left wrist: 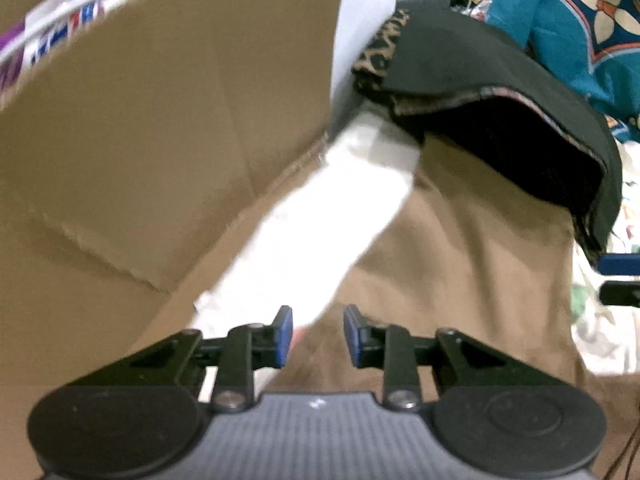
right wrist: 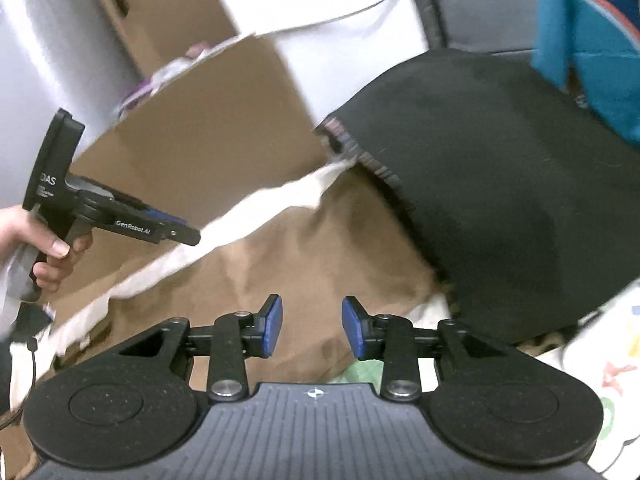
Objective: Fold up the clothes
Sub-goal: 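Open both tools and raise them away from the black cushion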
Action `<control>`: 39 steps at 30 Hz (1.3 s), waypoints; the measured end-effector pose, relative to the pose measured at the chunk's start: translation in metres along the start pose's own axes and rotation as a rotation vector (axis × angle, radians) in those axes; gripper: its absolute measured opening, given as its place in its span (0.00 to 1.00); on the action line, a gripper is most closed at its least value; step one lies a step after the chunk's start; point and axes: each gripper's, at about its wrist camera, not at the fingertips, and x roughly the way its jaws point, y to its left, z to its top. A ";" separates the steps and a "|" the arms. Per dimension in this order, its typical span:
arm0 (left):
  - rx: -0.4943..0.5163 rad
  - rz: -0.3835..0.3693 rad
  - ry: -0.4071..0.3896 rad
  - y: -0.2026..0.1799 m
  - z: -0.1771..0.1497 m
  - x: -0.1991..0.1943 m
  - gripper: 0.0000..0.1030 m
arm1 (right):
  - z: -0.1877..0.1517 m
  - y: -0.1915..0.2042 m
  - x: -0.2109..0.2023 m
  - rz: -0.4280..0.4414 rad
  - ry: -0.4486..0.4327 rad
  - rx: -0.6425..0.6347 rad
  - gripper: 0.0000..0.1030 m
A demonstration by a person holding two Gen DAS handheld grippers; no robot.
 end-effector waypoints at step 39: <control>-0.079 -0.003 -0.088 0.065 -0.147 -0.130 0.57 | 0.024 0.085 -0.074 -0.227 0.199 -0.092 0.34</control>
